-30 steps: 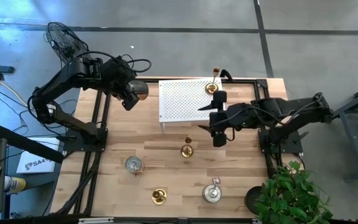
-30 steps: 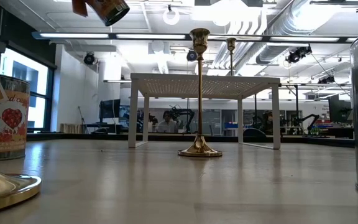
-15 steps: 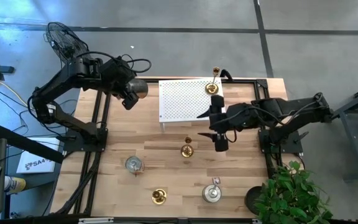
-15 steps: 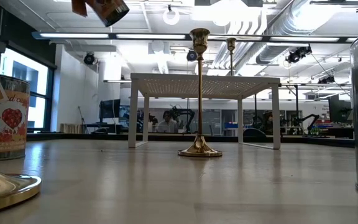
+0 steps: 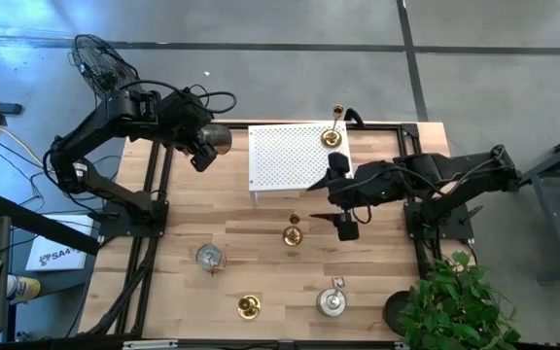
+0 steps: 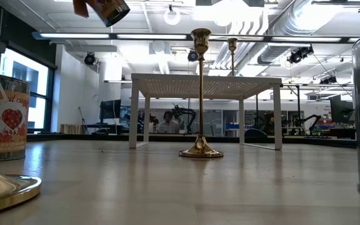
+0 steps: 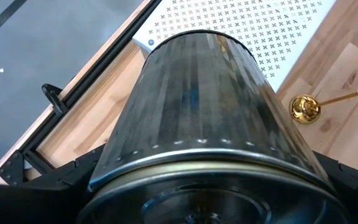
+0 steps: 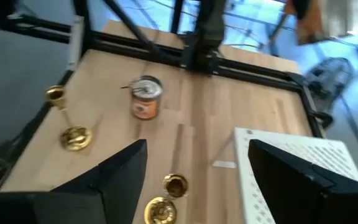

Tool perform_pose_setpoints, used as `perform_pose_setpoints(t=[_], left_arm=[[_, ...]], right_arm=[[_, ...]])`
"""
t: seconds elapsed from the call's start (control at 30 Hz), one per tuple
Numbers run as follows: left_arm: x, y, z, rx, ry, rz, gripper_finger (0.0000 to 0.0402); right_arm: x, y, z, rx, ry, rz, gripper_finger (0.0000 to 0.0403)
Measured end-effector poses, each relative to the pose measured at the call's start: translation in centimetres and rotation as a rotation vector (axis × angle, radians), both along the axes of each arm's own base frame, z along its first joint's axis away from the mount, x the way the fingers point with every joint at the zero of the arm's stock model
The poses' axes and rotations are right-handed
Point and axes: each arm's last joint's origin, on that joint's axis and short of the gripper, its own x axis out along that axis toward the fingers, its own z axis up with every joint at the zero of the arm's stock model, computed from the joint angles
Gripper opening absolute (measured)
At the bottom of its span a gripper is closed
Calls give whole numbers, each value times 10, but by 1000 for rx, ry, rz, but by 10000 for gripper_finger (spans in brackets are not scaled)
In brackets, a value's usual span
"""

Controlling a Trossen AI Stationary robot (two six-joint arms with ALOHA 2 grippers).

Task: Pick & Place candle stick holders
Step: Put the top silver candle on the shelf aligned with the gold candle holder

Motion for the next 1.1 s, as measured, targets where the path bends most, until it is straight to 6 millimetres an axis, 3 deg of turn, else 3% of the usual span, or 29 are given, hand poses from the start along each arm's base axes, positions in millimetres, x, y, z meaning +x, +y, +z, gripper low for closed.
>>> perform_pose_setpoints(t=[0.33,1.1], left_arm=[[0,0,0,-3,-1,-2,352],[8,1,-3,-41,4,-25,352]], right_arm=[[-1,-2,-2,-38,14,-65,393],[-1,-3,-2,-40,19,-64,392]])
